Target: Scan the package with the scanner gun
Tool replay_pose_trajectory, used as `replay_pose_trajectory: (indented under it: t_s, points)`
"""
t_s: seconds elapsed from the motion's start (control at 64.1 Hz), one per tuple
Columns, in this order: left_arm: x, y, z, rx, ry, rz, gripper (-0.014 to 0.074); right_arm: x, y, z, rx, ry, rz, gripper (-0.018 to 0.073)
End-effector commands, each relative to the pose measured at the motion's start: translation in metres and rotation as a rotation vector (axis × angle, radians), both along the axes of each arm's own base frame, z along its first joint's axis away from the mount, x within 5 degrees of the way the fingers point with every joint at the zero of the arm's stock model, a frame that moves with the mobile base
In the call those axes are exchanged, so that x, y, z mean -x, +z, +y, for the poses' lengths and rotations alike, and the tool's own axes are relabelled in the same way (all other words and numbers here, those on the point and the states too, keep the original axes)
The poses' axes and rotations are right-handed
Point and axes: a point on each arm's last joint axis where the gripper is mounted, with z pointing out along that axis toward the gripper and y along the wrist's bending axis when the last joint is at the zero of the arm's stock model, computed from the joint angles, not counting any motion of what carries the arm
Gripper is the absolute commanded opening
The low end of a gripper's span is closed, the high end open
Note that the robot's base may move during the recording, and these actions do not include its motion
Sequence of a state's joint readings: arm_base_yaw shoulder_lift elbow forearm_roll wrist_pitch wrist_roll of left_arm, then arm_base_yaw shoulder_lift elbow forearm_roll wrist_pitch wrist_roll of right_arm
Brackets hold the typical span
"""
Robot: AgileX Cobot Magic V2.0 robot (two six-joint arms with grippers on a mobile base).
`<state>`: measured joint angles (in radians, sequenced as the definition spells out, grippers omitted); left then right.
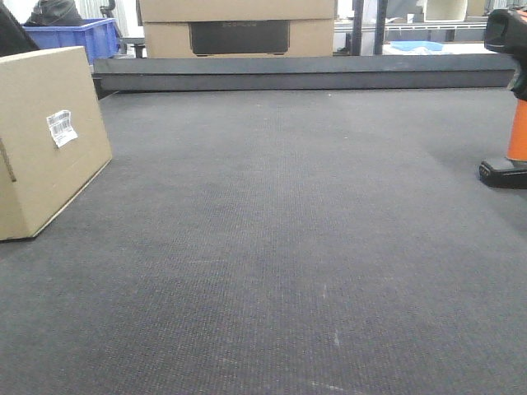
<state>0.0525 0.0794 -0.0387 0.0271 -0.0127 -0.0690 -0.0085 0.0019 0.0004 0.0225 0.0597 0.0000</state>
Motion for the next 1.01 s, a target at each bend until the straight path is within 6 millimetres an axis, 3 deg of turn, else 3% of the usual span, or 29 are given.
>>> replay_pose_trajectory:
  t_s: [0.0, 0.998]
  points:
    - [0.003, -0.0072, -0.0009, -0.002, -0.013, -0.042, -0.0111, 0.0002, 0.002, -0.0002, -0.002, -0.004, -0.022, -0.0163]
    - [0.0058, -0.0079, -0.0018, -0.005, -0.027, -0.047, -0.0111, 0.0002, 0.0019, -0.0002, -0.002, -0.004, -0.02, -0.0163]
